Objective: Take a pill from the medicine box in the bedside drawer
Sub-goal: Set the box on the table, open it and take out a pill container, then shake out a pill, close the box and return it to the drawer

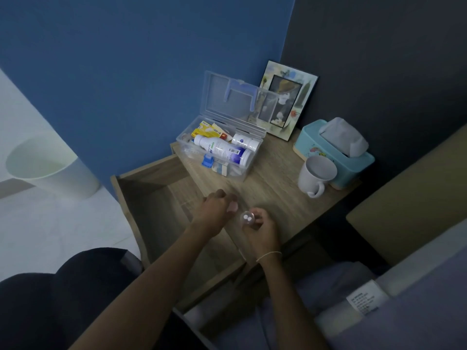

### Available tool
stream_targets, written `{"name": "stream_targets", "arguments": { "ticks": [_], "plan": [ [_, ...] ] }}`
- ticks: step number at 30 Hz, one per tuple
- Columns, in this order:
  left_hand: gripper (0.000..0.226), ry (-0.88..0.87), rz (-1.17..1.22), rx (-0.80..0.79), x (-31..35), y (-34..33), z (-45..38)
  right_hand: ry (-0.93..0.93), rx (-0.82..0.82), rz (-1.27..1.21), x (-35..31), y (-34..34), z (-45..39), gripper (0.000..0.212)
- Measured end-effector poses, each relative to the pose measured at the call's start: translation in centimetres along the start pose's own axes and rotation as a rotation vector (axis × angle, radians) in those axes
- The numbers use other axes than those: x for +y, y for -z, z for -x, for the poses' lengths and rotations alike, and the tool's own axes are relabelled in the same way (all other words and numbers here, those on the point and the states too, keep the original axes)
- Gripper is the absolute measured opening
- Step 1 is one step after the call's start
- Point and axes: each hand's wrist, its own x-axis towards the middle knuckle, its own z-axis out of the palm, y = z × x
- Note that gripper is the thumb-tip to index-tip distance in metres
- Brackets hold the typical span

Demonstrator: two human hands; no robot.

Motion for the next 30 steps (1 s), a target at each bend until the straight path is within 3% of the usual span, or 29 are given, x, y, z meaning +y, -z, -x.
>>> {"name": "stream_targets", "arguments": {
  "ticks": [10,16,22,30],
  "plan": [
    [0.036,0.019,-0.017,0.018,-0.7,-1.7,-0.9,-0.002,0.016,0.1,0.5,0.0,-0.4,0.025],
    [0.04,-0.049,-0.059,0.124,-1.1,-2.4,0.2,-0.03,0.008,0.117,0.3,-0.3,-0.4,0.046],
    [0.044,-0.185,-0.148,0.174,-1.7,-2.7,2.3,0.0,0.031,0.183,0.0,-0.1,0.0,0.038],
    [0.052,-0.23,-0.133,0.135,-1.4,-3.3,2.7,0.038,0.066,0.225,0.0,0.1,0.4,0.033]
  ]
}}
